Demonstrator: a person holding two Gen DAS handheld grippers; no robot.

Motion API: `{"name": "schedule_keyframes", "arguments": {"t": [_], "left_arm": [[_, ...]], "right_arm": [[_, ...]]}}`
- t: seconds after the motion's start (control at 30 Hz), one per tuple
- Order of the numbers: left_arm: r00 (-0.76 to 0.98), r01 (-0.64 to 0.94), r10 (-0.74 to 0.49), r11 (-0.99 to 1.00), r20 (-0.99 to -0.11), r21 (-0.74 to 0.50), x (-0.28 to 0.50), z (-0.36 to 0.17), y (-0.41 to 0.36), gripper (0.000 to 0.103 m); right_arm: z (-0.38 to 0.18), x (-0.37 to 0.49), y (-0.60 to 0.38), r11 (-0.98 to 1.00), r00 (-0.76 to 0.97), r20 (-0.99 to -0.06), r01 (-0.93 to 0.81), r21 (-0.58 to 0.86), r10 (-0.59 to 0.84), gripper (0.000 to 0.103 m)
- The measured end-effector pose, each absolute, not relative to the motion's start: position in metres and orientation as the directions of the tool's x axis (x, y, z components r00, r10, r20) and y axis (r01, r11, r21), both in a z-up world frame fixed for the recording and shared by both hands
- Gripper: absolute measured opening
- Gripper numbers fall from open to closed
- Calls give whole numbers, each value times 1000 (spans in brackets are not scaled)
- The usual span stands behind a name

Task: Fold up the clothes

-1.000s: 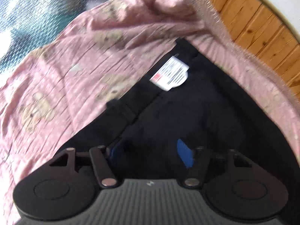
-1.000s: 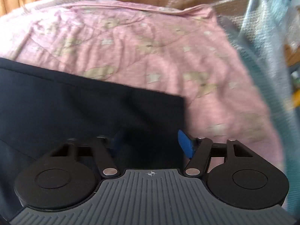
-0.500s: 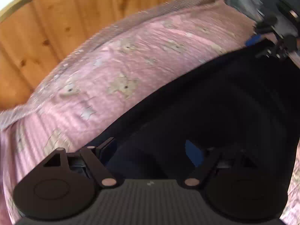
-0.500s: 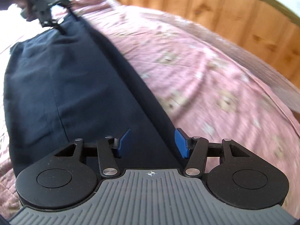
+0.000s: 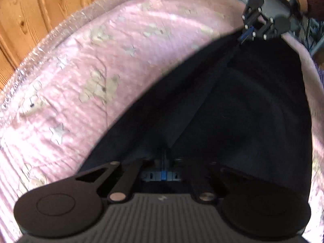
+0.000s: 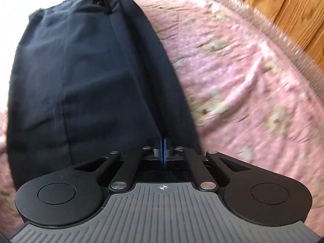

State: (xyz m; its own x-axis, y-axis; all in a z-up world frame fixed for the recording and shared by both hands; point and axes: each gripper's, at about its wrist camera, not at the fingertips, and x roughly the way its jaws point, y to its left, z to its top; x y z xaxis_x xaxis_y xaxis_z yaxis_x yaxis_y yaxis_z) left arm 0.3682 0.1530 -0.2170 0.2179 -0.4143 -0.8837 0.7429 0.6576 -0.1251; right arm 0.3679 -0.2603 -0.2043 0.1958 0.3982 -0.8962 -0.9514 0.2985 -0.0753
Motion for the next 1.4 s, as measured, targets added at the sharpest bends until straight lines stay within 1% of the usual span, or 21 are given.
{"name": "schedule_keyframes", "arguments": {"t": [0.1,0.2,0.27,0.3,0.33,0.37,0.4,0.43,0.5,0.6,0.63,0.67,0.7,0.73,0.8,0.9,1.13,1.2,1.23,1.33,1.4], "left_arm": [[274,651,-429,741,-861,-162,400,-213,168,0],[288,625,-341,775,-895,-95,411,-224,173,1],[331,590,-373,799,-867,-119,403,-212,183,4],[336,588,-410,795,-848,-151,395,-205,189,10],[339,589,-449,786,-827,-186,386,-197,196,28],[341,590,-488,776,-804,-221,378,-189,202,56],[321,610,-483,764,-814,-213,373,-189,201,67],[298,636,-466,748,-833,-191,373,-192,195,70],[241,688,-429,709,-871,-158,375,-202,179,69],[169,765,-390,631,-905,-129,371,-216,150,60],[151,790,-378,602,-913,-119,368,-221,141,52],[125,813,-363,571,-924,-114,363,-226,133,26],[107,829,-344,549,-933,-107,362,-229,129,8],[98,837,-339,536,-936,-107,360,-231,128,1],[110,833,-346,544,-932,-103,366,-231,131,0],[161,787,-364,608,-917,-102,386,-226,142,0],[227,710,-370,696,-901,-107,411,-232,156,1],[273,669,-345,739,-898,-81,411,-229,161,8],[305,638,-320,768,-897,-57,410,-225,163,20],[420,539,-286,842,-861,-17,395,-199,174,26],[464,483,-327,872,-823,-74,375,-180,180,35]], "right_arm": [[-203,385,-265,369,265,-885,-922,-117,382,0],[-198,388,-273,419,287,-875,-902,-108,391,0],[-194,388,-278,448,293,-868,-889,-94,401,1],[-192,387,-281,462,297,-865,-883,-86,406,6],[-189,383,-283,463,295,-859,-883,-77,419,12],[-185,373,-283,445,285,-848,-893,-66,447,31],[-181,363,-284,426,274,-837,-903,-55,474,42],[-180,356,-283,404,264,-829,-913,-51,492,53],[-189,353,-272,361,248,-830,-931,-61,499,53],[-202,366,-252,344,208,-836,-939,-24,508,45],[-205,370,-246,336,188,-836,-942,-5,516,40],[-208,373,-238,321,170,-839,-947,6,517,37],[-213,374,-232,303,155,-847,-953,7,508,33],[-217,374,-227,285,147,-857,-958,0,493,17],[-218,376,-224,270,142,-862,-963,-6,487,1],[-218,386,-225,298,188,-857,-953,-43,479,0],[-225,410,-231,401,227,-848,-916,-19,479,0],[-225,417,-235,440,250,-849,-898,-23,466,0],[-225,418,-237,467,281,-849,-883,-47,446,0],[-212,413,-249,551,370,-837,-828,-100,404,0],[-192,392,-267,605,393,-810,-794,-60,435,5]]}}
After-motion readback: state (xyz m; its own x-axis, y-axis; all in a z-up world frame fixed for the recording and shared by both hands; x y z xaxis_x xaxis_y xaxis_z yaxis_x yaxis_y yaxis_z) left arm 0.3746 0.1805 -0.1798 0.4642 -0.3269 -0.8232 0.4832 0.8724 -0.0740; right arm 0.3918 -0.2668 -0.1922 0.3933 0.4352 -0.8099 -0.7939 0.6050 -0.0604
